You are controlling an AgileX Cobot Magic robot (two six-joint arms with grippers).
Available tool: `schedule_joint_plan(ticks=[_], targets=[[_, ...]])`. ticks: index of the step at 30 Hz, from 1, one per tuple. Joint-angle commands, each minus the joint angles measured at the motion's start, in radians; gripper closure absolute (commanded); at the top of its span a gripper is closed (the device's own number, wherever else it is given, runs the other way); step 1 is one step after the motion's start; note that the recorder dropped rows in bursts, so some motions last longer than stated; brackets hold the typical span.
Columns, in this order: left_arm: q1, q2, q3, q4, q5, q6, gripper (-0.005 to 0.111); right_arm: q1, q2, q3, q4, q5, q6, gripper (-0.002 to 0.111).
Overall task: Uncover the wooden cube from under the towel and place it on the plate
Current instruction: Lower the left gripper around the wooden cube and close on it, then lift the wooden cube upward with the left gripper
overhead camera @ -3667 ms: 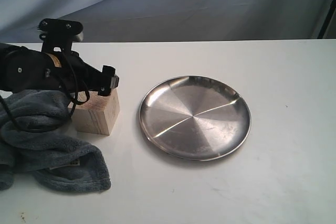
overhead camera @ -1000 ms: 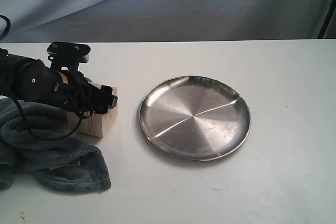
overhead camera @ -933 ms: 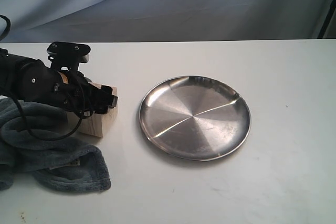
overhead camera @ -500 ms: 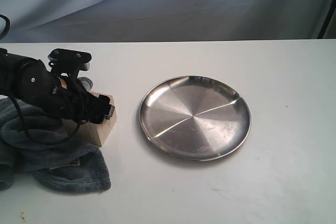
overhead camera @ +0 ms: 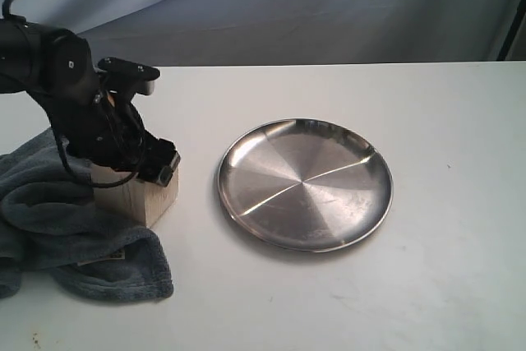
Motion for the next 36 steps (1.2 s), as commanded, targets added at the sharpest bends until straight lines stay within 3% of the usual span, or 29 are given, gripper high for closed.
schedule_joint_plan(ticks=[1, 20, 27, 36], targets=[[-0.007, 0.025, -0.012, 0.002, 0.002, 0.011, 0.056, -0.003, -0.004, 0.003, -0.013, -0.002, -0.001, 0.108], [-0.007, 0.129, -0.019, 0.008, 0.045, 0.066, 0.056, -0.003, -0.004, 0.003, -0.013, -0.002, -0.001, 0.108], [-0.007, 0.134, -0.019, 0.008, 0.031, 0.102, 0.037, -0.003, -0.004, 0.003, -0.013, -0.002, -0.001, 0.108], [-0.007, 0.144, -0.019, -0.001, -0.010, 0.111, 0.029, -0.003, -0.004, 0.003, -0.013, -0.002, -0.001, 0.108]])
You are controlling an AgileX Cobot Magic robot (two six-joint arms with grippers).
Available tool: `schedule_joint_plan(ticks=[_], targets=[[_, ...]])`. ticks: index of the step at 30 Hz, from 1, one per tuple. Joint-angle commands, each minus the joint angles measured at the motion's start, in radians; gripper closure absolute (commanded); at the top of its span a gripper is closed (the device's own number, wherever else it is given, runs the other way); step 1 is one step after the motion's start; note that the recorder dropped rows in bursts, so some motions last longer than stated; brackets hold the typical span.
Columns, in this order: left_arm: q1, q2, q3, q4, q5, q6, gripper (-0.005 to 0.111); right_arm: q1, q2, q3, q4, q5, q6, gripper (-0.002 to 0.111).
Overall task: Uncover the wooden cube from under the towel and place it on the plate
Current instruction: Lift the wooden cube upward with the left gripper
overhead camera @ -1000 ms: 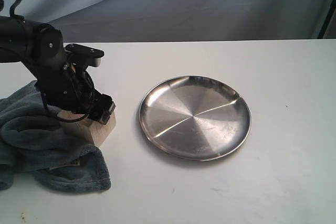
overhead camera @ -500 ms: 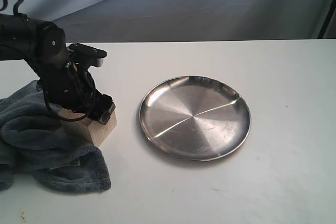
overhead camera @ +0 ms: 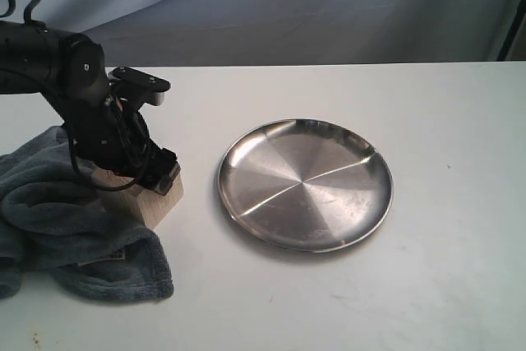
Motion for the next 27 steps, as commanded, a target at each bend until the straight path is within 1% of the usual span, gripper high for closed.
schedule_joint_plan(ticks=[1, 4, 10, 13, 15, 17, 22, 27], targets=[[-0.007, 0.064, 0.020, -0.005, -0.053, 0.016, 0.028, -0.003, -0.004, 0.003, -0.013, -0.002, -0.001, 0.108], [-0.007, 0.064, 0.020, -0.005, -0.053, 0.014, 0.025, -0.003, -0.004, 0.003, -0.013, -0.002, -0.001, 0.108], [-0.007, 0.064, 0.020, -0.003, -0.072, 0.014, 0.025, -0.003, -0.004, 0.003, -0.013, -0.002, -0.001, 0.108], [-0.007, 0.064, 0.020, -0.003, -0.077, 0.014, 0.026, -0.003, -0.004, 0.003, -0.013, -0.002, -0.001, 0.108], [-0.007, 0.064, 0.020, -0.003, -0.077, 0.014, 0.029, -0.003, -0.004, 0.003, -0.013, -0.002, -0.001, 0.108], [-0.007, 0.064, 0.020, -0.003, -0.077, 0.014, 0.038, -0.003, -0.004, 0.003, -0.013, -0.002, -0.001, 0.108], [-0.007, 0.064, 0.020, -0.003, -0.076, 0.014, 0.067, -0.003, -0.004, 0.003, -0.013, -0.002, -0.001, 0.108], [-0.007, 0.064, 0.020, -0.003, -0.078, 0.014, 0.088, -0.003, -0.004, 0.003, -0.013, -0.002, -0.001, 0.108]])
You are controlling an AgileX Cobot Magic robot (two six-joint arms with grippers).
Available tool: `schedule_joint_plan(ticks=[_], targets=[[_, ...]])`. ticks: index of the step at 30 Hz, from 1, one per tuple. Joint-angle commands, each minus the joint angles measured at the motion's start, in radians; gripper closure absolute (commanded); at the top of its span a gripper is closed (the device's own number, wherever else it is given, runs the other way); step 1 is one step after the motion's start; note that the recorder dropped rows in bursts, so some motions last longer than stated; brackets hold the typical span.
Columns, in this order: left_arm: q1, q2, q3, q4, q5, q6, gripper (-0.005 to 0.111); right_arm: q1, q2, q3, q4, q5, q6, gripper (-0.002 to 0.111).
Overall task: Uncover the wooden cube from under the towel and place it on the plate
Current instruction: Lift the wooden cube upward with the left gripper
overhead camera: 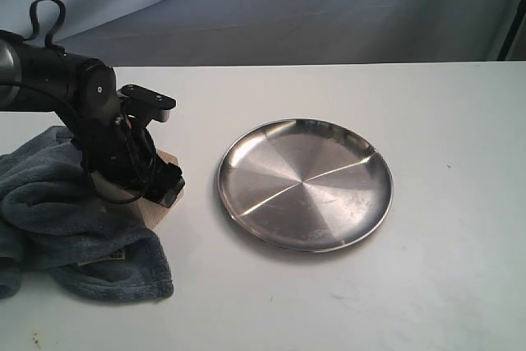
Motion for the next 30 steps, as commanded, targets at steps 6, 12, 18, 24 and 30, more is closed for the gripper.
schedule_joint_plan(ticks=[6, 12, 18, 24, 30], targets=[[-0.007, 0.011, 0.011, -0.003, -0.004, 0.008, 0.107, -0.003, -0.004, 0.003, -0.013, -0.002, -0.001, 0.108], [-0.007, -0.009, 0.008, -0.003, 0.022, 0.008, 0.107, -0.003, -0.004, 0.003, -0.013, -0.002, -0.001, 0.108], [-0.007, -0.012, -0.047, -0.003, 0.108, 0.008, 0.107, -0.003, -0.004, 0.003, -0.013, -0.002, -0.001, 0.108], [-0.007, -0.012, -0.128, -0.003, 0.198, 0.005, 0.107, -0.003, -0.004, 0.003, -0.013, -0.002, -0.001, 0.108], [-0.007, -0.012, -0.205, -0.003, 0.275, 0.005, 0.107, -0.003, -0.004, 0.003, -0.013, -0.002, -0.001, 0.108]])
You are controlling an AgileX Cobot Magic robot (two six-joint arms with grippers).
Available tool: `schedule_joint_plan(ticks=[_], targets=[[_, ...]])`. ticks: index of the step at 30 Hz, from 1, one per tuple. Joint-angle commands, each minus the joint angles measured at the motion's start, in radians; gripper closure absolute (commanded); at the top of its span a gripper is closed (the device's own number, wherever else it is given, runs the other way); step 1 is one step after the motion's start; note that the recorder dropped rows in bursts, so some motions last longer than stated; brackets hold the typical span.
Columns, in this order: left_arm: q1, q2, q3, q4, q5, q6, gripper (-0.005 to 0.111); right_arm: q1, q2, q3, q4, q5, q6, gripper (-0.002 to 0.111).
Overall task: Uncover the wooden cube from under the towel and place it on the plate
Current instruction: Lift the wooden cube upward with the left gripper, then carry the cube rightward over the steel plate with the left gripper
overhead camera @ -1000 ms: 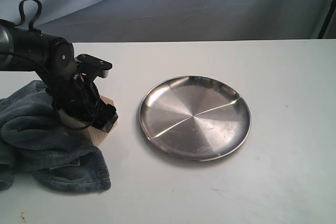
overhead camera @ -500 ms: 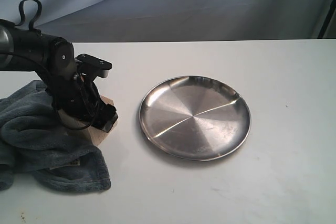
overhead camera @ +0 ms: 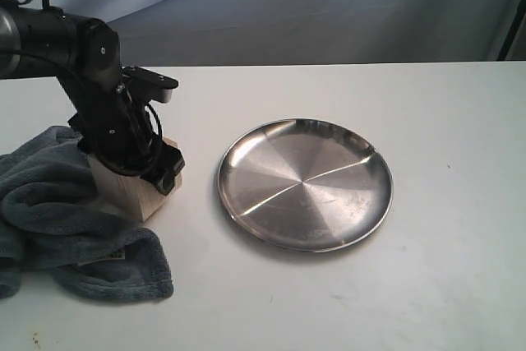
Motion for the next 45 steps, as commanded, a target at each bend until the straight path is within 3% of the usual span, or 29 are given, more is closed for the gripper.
schedule_joint_plan(ticks=[1, 8, 23, 36, 45], targets=[[-0.007, -0.010, -0.058, -0.005, 0.041, 0.002, 0.107, -0.003, -0.004, 0.003, -0.013, -0.002, -0.001, 0.108], [-0.019, -0.012, -0.133, -0.028, 0.096, 0.002, 0.107, -0.003, -0.004, 0.003, -0.013, -0.002, -0.001, 0.108], [-0.229, -0.010, -0.364, -0.026, 0.189, -0.020, 0.107, -0.003, -0.004, 0.003, -0.013, -0.002, -0.001, 0.108], [-0.334, 0.047, -0.521, -0.021, 0.285, -0.029, 0.107, -0.003, -0.004, 0.003, -0.013, -0.002, -0.001, 0.108], [-0.406, 0.202, -0.719, -0.030, 0.319, -0.041, 0.107, -0.003, -0.004, 0.003, -0.013, -0.002, -0.001, 0.108]])
